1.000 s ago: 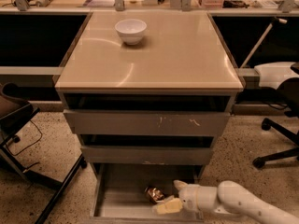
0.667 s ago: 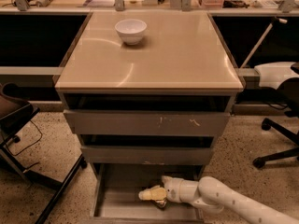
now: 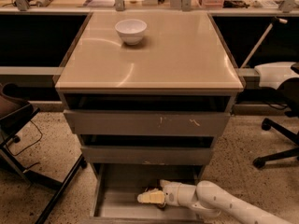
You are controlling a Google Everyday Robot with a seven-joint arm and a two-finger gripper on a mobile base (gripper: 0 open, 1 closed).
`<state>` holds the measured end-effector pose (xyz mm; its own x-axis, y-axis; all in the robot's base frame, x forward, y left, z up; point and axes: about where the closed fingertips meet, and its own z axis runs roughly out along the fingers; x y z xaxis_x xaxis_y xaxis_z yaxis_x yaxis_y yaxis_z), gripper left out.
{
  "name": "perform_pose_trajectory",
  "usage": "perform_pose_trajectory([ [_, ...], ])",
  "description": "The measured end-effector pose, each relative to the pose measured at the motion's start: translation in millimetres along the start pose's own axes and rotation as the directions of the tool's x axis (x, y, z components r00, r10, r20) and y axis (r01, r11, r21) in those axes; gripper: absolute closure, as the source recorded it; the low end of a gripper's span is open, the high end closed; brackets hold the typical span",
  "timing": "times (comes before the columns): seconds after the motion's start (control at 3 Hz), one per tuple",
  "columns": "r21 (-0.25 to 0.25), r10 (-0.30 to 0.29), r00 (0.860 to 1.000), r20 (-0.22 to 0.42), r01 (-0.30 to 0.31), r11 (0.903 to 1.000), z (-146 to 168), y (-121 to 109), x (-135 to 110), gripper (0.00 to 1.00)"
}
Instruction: Pick orange can from bottom drawer and place on counter
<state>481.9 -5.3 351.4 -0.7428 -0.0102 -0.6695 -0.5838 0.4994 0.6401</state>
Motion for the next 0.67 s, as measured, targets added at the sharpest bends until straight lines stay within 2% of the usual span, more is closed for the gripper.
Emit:
perform_pose_trajectory([
  [0.33, 0.023, 0.043, 0.999, 0.024, -0.043, 0.9988, 5, -33, 7, 0.0],
  [0.67, 0.121, 0.109, 0.987, 0.122, -0.124, 0.9849, -4, -99, 12, 0.0],
])
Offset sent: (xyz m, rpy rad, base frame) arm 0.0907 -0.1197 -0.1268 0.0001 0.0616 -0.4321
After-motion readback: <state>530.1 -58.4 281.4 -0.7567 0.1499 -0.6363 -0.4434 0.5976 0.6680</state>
